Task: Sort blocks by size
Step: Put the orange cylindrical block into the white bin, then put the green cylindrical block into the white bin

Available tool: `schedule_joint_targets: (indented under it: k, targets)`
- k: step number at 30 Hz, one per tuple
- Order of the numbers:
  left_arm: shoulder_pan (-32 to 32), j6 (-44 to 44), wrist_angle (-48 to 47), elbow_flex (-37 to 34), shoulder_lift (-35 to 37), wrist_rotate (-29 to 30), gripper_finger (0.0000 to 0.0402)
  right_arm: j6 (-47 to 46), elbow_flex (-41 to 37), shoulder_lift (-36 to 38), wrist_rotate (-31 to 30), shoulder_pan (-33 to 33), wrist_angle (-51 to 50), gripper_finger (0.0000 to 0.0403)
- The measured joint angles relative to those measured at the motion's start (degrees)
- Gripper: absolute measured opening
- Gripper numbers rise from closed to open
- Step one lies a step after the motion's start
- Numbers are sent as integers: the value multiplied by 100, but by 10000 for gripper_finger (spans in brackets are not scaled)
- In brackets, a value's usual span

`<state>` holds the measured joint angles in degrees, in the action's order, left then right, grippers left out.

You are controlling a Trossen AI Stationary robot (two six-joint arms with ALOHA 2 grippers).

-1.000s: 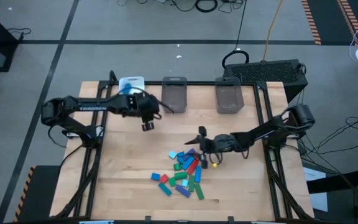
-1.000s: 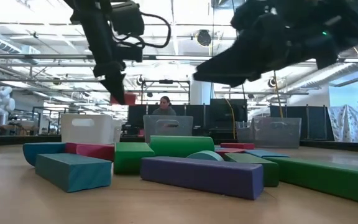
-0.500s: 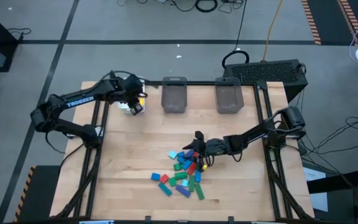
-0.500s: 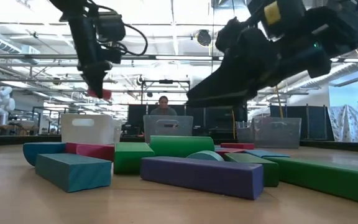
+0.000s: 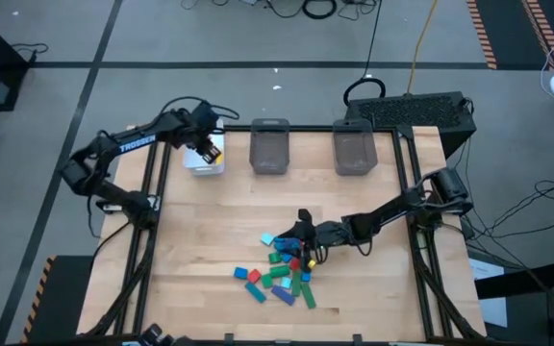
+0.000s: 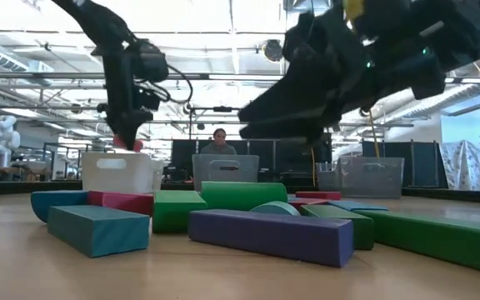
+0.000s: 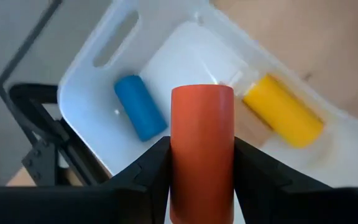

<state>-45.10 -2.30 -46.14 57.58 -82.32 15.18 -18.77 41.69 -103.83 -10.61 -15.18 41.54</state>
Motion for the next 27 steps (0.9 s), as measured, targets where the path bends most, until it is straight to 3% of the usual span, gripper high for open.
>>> schedule_joint_targets:
  k: [7,14,20,27]
  targets:
    - [-121,-2,66,0,-348,-26,192,194,242,-253,-103,-110,-209,204]
    - [-138,-156,47,0,-304,56,237,254,636,-653,-100,-118,-626,232]
    - [-75,-254,82,0,420,-1,238,360,992,-968,-148,-144,-896,242]
    - [571,-116,13,0,1497,-301,239,374,1085,-790,-473,-208,-1676,242]
